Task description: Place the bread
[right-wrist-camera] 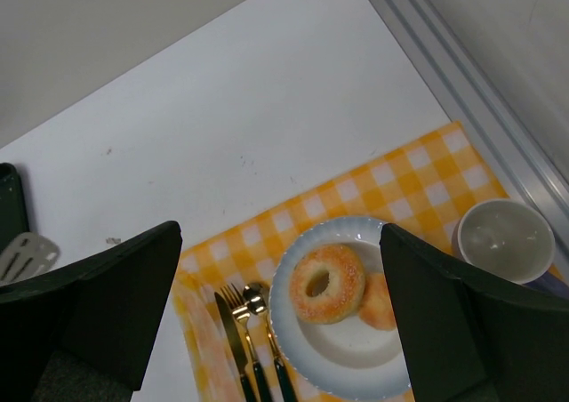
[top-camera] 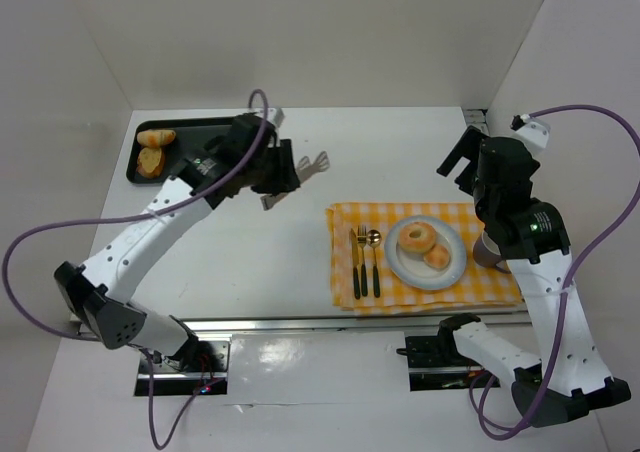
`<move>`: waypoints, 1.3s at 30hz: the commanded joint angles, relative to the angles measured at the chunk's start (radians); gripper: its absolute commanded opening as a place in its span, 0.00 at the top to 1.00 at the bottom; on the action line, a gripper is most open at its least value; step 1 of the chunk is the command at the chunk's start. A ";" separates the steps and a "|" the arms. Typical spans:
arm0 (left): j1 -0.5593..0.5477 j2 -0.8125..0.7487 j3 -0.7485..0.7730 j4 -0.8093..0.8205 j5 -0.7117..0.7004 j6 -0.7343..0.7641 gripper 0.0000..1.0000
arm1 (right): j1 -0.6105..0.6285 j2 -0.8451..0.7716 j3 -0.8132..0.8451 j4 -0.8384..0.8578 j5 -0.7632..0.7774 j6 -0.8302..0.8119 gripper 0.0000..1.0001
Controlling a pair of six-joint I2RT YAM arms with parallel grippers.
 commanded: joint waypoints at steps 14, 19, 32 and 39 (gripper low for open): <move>0.292 -0.077 -0.384 0.429 -0.016 0.127 0.44 | -0.005 0.015 -0.051 0.074 -0.080 -0.003 0.00; 0.223 0.062 -0.352 0.502 -0.112 0.156 0.43 | -0.005 0.015 -0.070 0.064 -0.060 -0.003 0.00; 0.205 0.270 -0.200 0.367 -0.056 0.207 0.08 | -0.005 0.037 -0.079 0.064 -0.062 -0.003 0.00; 0.176 0.116 -0.107 0.203 -0.046 0.197 0.08 | -0.005 0.107 -0.097 0.065 -0.108 -0.012 0.00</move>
